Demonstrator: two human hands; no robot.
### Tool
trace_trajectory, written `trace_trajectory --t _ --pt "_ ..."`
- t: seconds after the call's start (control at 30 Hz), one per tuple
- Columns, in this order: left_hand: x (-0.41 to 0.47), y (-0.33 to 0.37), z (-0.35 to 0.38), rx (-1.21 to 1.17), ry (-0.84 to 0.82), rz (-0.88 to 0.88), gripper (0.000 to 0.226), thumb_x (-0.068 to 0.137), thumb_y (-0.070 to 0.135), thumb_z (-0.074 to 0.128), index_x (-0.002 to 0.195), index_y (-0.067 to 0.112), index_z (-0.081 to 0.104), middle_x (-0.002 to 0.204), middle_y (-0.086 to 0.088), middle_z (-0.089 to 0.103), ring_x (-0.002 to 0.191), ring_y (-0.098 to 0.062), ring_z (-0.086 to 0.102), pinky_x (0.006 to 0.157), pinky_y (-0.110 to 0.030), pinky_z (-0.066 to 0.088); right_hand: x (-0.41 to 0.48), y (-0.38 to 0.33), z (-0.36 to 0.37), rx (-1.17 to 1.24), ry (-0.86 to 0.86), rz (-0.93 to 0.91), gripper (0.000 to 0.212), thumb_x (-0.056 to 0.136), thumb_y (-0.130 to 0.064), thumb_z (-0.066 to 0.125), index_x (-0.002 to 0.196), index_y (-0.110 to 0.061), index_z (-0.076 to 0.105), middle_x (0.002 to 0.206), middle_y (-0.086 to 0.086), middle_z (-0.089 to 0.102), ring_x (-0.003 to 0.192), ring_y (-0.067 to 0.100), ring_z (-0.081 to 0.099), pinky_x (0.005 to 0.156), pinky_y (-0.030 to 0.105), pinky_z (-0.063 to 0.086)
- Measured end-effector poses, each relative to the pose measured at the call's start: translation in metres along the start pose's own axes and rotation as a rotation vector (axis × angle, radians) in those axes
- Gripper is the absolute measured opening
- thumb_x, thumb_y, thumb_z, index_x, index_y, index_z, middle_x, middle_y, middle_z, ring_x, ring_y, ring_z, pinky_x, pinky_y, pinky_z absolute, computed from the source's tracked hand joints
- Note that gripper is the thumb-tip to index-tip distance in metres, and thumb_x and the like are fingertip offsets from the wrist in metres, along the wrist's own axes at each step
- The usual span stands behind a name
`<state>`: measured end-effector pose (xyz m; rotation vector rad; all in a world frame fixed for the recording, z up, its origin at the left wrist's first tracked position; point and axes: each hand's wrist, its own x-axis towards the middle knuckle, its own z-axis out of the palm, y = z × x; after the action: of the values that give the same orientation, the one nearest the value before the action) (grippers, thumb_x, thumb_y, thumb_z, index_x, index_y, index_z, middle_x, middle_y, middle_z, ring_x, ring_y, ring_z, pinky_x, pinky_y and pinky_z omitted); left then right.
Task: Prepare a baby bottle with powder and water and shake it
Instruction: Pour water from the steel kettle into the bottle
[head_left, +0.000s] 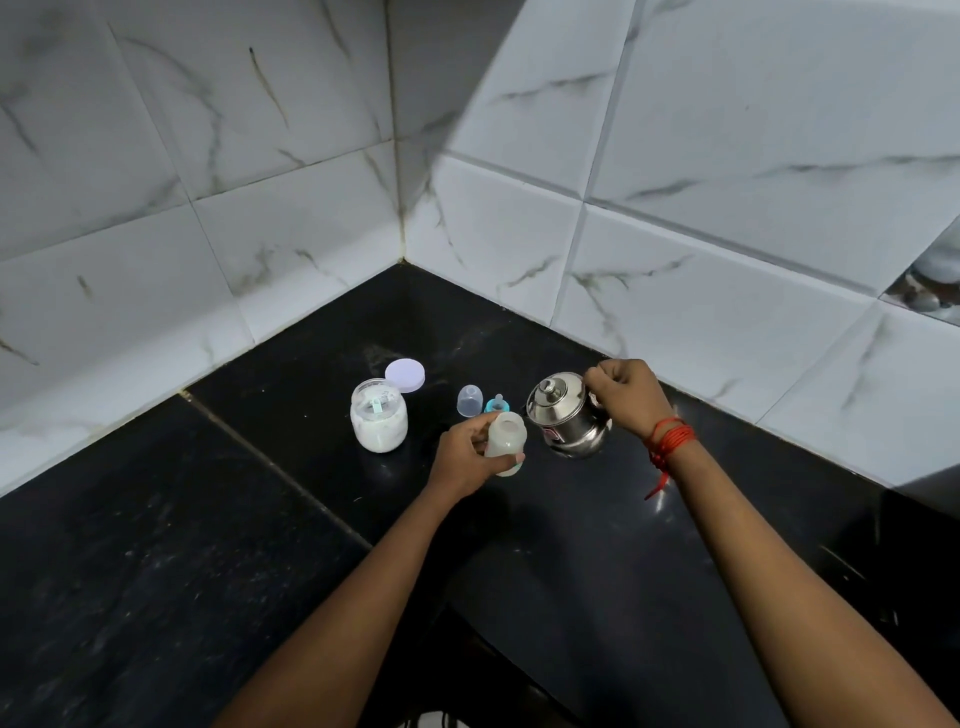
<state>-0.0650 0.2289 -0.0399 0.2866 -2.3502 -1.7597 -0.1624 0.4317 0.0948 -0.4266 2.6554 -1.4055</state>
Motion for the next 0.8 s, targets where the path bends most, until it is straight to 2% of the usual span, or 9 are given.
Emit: trace_trajectory --t 0.1,0.17,0.27,0.37,0.5,0.7,0.8 --pt "0.003 -0.006 -0.002 0.024 0.009 -0.023 0.062 0.072 0.016 0.094 0.129 0.021 0.071 0.121 0.008 0.074 0.11 -0.006 0.071 0.099 -0.029 0.057 0.003 0.013 -0.001 0.193 0.019 0.102 0.031 0.084 -0.022 0.055 0.066 0.002 0.056 0.059 0.009 0.043 0.052 0.015 0.038 0.052 0.025 0.034" --pt "0.005 -0.012 -0.003 0.05 0.007 -0.049 0.062 0.072 0.018 0.094 0.129 0.022 0.07 0.125 0.008 0.072 0.114 -0.009 0.069 0.103 -0.034 0.056 0.004 0.024 -0.002 0.36 0.077 0.195 0.023 0.088 -0.016 0.052 0.069 -0.005 0.059 0.058 0.007 0.045 0.049 0.014 0.04 0.049 0.022 0.034" --pt "0.009 -0.021 -0.007 0.063 0.009 -0.09 0.061 0.071 0.017 0.094 0.127 0.023 0.07 0.125 0.007 0.073 0.116 -0.01 0.069 0.105 -0.038 0.055 0.007 0.046 -0.005 0.525 0.202 0.274 0.028 0.088 -0.013 0.05 0.061 -0.016 0.055 0.052 0.0 0.046 0.045 0.012 0.04 0.045 0.02 0.034" --pt "0.013 -0.031 -0.01 0.078 0.011 -0.114 0.061 0.071 0.014 0.094 0.125 0.024 0.07 0.124 0.008 0.073 0.116 -0.01 0.068 0.106 -0.04 0.055 0.014 0.066 -0.007 0.59 0.306 0.322 0.027 0.084 -0.015 0.05 0.057 -0.017 0.053 0.048 -0.003 0.044 0.043 0.012 0.038 0.043 0.02 0.032" --pt "0.018 -0.042 -0.008 0.073 0.009 -0.145 0.06 0.071 0.013 0.094 0.125 0.021 0.07 0.121 0.006 0.074 0.115 -0.011 0.069 0.105 -0.038 0.055 0.02 0.095 -0.004 0.593 0.41 0.403 0.018 0.073 -0.025 0.051 0.059 -0.016 0.056 0.055 0.002 0.047 0.043 0.012 0.042 0.042 0.02 0.036" --pt "0.022 -0.046 -0.007 0.074 -0.019 -0.151 0.062 0.074 0.014 0.093 0.13 0.019 0.067 0.128 0.004 0.071 0.118 -0.012 0.066 0.102 -0.032 0.055 0.022 0.14 0.013 0.644 0.508 0.536 0.029 0.086 -0.013 0.047 0.059 -0.014 0.054 0.042 -0.006 0.049 0.037 0.01 0.041 0.039 0.017 0.032" --pt "0.023 -0.047 -0.008 0.052 -0.032 -0.157 0.061 0.074 0.01 0.092 0.129 0.018 0.067 0.122 0.006 0.072 0.113 -0.006 0.067 0.097 -0.023 0.054 0.022 0.158 0.019 0.667 0.556 0.598 0.029 0.084 -0.013 0.049 0.056 -0.016 0.052 0.049 0.0 0.049 0.04 0.012 0.041 0.04 0.018 0.032"
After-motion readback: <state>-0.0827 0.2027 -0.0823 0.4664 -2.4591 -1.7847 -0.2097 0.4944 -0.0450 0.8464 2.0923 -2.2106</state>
